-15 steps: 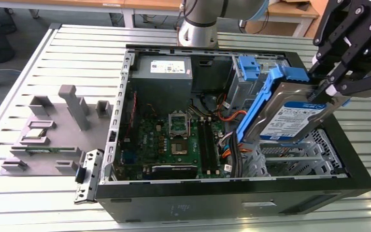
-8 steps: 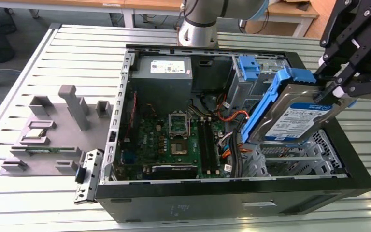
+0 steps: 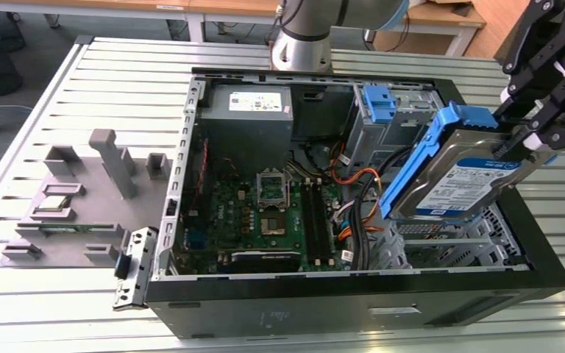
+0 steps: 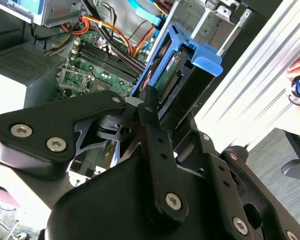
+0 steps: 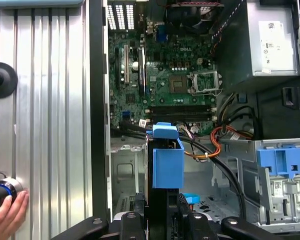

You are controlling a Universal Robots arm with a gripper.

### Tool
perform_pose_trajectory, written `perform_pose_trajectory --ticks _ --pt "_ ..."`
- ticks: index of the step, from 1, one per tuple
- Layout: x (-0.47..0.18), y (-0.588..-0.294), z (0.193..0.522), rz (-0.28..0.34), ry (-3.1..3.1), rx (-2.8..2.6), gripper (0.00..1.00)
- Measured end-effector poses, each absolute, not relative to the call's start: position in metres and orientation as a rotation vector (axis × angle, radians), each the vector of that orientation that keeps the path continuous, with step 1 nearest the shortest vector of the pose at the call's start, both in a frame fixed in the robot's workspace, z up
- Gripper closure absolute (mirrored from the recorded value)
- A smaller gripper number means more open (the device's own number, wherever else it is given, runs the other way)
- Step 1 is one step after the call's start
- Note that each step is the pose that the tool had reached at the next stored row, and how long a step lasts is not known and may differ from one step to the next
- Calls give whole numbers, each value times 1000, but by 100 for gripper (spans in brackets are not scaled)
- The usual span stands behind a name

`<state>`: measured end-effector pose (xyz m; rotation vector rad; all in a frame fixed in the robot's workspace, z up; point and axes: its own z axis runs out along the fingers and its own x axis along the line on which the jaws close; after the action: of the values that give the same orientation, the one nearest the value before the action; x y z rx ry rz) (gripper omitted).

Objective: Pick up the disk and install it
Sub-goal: 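Insert the disk into the insertion slot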

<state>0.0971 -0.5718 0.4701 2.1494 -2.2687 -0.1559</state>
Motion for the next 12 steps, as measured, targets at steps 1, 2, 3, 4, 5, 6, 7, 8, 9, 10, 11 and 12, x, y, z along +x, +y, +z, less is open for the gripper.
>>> perform_pose_trajectory --ticks 1,2,3,4,5,6,7,8,9,10,11,12 --pt "99 -572 470 -156 -2269 2149 65" --pt "99 -572 470 -156 -2269 2149 65" --pt "100 -572 470 -156 -2269 2149 65" --pt "100 -572 470 -156 -2269 2149 65" --pt "100 -572 470 -156 -2269 2149 65" --pt "100 -572 470 -156 -2269 2150 65" --pt "99 -572 470 -155 -2269 2150 65" --pt "99 -572 470 -154 -2270 2151 65" --pt "99 -572 470 -150 -2272 2153 65" --pt "99 -572 469 -146 -2274 2155 65" --pt "99 -572 469 -140 -2277 2158 65" --pt "99 -572 468 -135 -2279 2161 65"
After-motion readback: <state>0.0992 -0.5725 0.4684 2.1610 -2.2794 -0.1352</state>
